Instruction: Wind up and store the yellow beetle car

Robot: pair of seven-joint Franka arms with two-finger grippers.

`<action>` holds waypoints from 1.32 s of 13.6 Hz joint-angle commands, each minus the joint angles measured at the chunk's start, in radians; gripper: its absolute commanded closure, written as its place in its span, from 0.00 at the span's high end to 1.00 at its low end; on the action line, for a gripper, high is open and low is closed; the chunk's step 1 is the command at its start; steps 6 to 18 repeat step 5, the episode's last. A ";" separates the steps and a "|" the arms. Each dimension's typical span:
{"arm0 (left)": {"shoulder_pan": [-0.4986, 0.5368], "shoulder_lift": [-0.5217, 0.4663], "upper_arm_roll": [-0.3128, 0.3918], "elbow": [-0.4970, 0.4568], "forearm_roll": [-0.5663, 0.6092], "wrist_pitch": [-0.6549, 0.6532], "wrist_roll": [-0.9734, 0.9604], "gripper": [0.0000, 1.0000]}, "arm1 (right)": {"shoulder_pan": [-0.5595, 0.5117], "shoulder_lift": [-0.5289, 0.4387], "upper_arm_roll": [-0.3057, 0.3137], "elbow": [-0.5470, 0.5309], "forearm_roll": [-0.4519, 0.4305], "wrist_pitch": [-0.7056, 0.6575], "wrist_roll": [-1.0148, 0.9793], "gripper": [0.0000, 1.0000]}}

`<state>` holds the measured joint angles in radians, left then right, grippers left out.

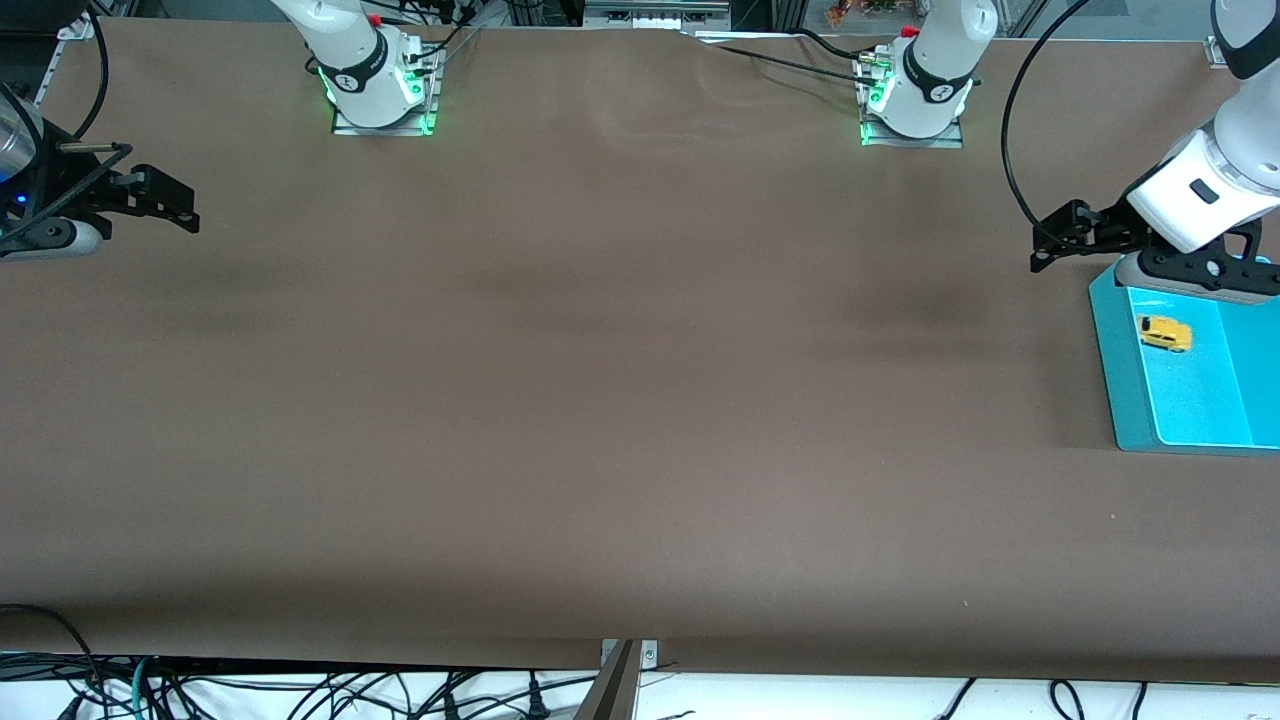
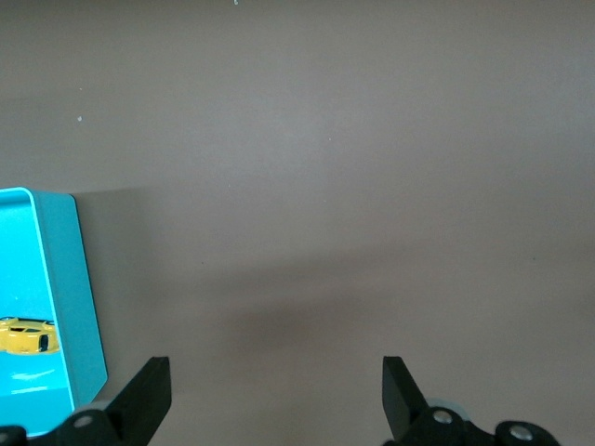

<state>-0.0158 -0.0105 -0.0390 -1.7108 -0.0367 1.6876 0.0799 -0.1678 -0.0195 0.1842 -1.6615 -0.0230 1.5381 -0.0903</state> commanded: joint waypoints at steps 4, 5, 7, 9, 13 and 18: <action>-0.018 0.012 0.010 0.034 -0.006 -0.026 -0.038 1.00 | 0.001 0.010 0.000 0.028 -0.008 -0.032 0.014 1.00; -0.018 0.014 0.010 0.034 -0.006 -0.026 -0.040 1.00 | 0.001 0.009 0.001 0.028 -0.008 -0.032 0.015 1.00; -0.018 0.014 0.010 0.034 -0.006 -0.026 -0.040 1.00 | 0.001 0.009 0.001 0.028 -0.008 -0.032 0.015 1.00; -0.018 0.014 0.010 0.034 -0.006 -0.026 -0.040 1.00 | 0.001 0.009 0.001 0.028 -0.008 -0.032 0.015 1.00; -0.018 0.014 0.010 0.034 -0.006 -0.026 -0.040 1.00 | 0.001 0.009 0.001 0.028 -0.008 -0.032 0.015 1.00; -0.018 0.014 0.010 0.034 -0.006 -0.026 -0.040 1.00 | 0.001 0.009 0.001 0.028 -0.008 -0.032 0.015 1.00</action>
